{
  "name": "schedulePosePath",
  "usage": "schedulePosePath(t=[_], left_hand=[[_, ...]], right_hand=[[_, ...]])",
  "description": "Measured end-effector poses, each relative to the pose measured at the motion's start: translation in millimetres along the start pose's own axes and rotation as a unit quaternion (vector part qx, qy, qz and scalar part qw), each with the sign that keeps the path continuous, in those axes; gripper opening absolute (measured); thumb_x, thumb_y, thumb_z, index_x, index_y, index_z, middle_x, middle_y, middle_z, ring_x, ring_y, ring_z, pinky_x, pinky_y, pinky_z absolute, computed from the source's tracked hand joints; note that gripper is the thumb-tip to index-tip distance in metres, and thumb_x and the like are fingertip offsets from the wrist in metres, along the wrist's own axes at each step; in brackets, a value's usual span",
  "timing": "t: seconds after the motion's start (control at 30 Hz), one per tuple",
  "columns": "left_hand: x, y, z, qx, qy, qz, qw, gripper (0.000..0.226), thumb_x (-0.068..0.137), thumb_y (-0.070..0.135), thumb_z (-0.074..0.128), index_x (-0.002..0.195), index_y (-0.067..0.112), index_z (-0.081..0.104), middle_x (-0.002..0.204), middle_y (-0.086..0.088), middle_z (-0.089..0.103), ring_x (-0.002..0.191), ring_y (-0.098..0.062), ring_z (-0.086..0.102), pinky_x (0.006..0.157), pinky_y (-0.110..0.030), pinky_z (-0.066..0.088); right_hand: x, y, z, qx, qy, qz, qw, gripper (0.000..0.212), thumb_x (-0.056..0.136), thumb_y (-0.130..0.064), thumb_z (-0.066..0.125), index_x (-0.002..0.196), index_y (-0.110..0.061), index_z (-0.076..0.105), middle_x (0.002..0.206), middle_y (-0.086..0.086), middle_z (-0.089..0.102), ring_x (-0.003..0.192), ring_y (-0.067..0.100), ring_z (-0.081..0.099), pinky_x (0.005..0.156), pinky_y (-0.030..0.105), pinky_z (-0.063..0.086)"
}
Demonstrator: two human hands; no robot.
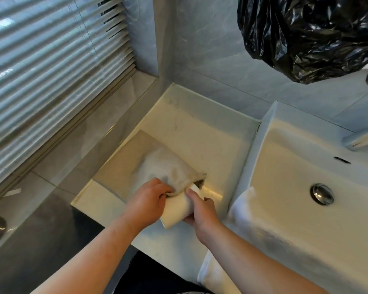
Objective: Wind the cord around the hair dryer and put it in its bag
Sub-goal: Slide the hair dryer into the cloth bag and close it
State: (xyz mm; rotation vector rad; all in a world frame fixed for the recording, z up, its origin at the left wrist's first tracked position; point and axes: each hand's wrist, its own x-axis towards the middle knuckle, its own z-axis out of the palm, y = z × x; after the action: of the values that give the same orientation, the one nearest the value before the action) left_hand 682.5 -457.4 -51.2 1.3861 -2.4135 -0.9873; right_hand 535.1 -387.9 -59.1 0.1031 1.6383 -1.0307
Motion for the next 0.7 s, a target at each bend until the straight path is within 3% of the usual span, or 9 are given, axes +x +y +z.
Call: schedulePosePath(t=[0.17, 0.23, 0.3, 0.37, 0.43, 0.47, 0.53, 0.6, 0.7], left_hand=[[-26, -19, 15, -0.034, 0.01, -0.027, 0.999, 0.036, 0.091, 0.01, 0.058, 0.125, 0.02, 0.062, 0.115, 0.008, 0.056, 0.108, -0.018, 0.057, 0.089, -0.024, 0.041], [-41, -21, 24, -0.083, 0.056, -0.113, 0.989, 0.041, 0.092, 0.019, 0.062, 0.132, 0.02, 0.054, 0.122, 0.01, 0.049, 0.114, -0.015, 0.052, 0.096, -0.028, 0.041], [-55, -17, 31, -0.206, 0.079, -0.28, 0.934, 0.044, 0.092, 0.029, 0.063, 0.133, 0.019, 0.048, 0.124, 0.006, 0.051, 0.112, -0.015, 0.053, 0.092, -0.031, 0.044], [-60, -9, 38, -0.393, 0.042, -0.39, 0.832, 0.044, 0.092, 0.034, 0.064, 0.128, 0.016, 0.047, 0.123, -0.005, 0.057, 0.106, -0.02, 0.06, 0.086, -0.035, 0.05], [-58, -2, 42, -0.529, 0.009, -0.401, 0.748, 0.038, 0.089, 0.028, 0.069, 0.121, 0.022, 0.049, 0.12, -0.006, 0.059, 0.105, -0.026, 0.063, 0.085, -0.042, 0.055], [-55, 1, 43, -0.561, 0.007, -0.391, 0.73, 0.038, 0.087, 0.024, 0.072, 0.119, 0.027, 0.05, 0.119, -0.005, 0.06, 0.105, -0.029, 0.065, 0.086, -0.046, 0.056], [-45, 6, 48, -0.585, 0.016, -0.381, 0.716, 0.05, 0.082, 0.015, 0.077, 0.122, 0.03, 0.052, 0.121, -0.005, 0.062, 0.103, -0.033, 0.066, 0.086, -0.05, 0.057], [-39, 10, 54, -0.59, 0.031, -0.38, 0.712, 0.055, 0.08, 0.006, 0.078, 0.124, 0.028, 0.054, 0.124, -0.006, 0.062, 0.104, -0.032, 0.066, 0.083, -0.047, 0.059], [-37, 10, 58, -0.58, 0.055, -0.367, 0.725, 0.052, 0.077, 0.002, 0.079, 0.119, 0.025, 0.059, 0.121, -0.006, 0.063, 0.107, -0.028, 0.065, 0.081, -0.041, 0.059]], right_hand=[[6, 7, -1, -0.021, -0.022, 0.003, 1.0, 0.057, 0.069, -0.048, 0.073, 0.106, -0.013, 0.048, 0.11, 0.012, 0.06, 0.098, 0.028, 0.063, 0.087, 0.052, 0.055], [0, -1, -4, -0.15, -0.016, -0.013, 0.988, 0.074, 0.063, -0.061, 0.067, 0.115, -0.011, 0.049, 0.112, 0.009, 0.06, 0.101, 0.028, 0.061, 0.091, 0.045, 0.052], [-2, -14, -9, -0.335, 0.043, -0.109, 0.935, 0.069, 0.074, -0.057, 0.062, 0.123, -0.01, 0.05, 0.12, 0.011, 0.058, 0.109, 0.033, 0.058, 0.09, 0.037, 0.047], [1, -35, -13, -0.446, 0.086, -0.247, 0.856, 0.061, 0.08, -0.043, 0.061, 0.131, -0.012, 0.047, 0.135, 0.015, 0.048, 0.124, 0.034, 0.049, 0.099, 0.036, 0.041], [13, -55, -11, -0.505, 0.02, -0.291, 0.812, 0.072, 0.079, -0.035, 0.061, 0.145, -0.023, 0.035, 0.154, 0.011, 0.026, 0.141, 0.029, 0.029, 0.112, 0.034, 0.028], [18, -60, -8, -0.53, -0.032, -0.264, 0.805, 0.077, 0.076, -0.033, 0.062, 0.146, -0.029, 0.032, 0.158, 0.008, 0.019, 0.143, 0.028, 0.025, 0.115, 0.033, 0.025], [26, -65, -3, -0.522, -0.115, -0.185, 0.825, 0.067, 0.071, -0.03, 0.066, 0.135, -0.035, 0.045, 0.147, 0.007, 0.041, 0.129, 0.024, 0.044, 0.108, 0.033, 0.038], [26, -63, -2, -0.471, -0.15, -0.142, 0.858, 0.044, 0.074, -0.023, 0.066, 0.114, -0.035, 0.054, 0.114, -0.002, 0.063, 0.104, 0.018, 0.059, 0.092, 0.033, 0.049], [26, -57, -11, -0.449, -0.115, -0.157, 0.872, 0.038, 0.074, -0.028, 0.068, 0.111, -0.028, 0.056, 0.1, -0.007, 0.065, 0.095, 0.016, 0.062, 0.084, 0.032, 0.051]])
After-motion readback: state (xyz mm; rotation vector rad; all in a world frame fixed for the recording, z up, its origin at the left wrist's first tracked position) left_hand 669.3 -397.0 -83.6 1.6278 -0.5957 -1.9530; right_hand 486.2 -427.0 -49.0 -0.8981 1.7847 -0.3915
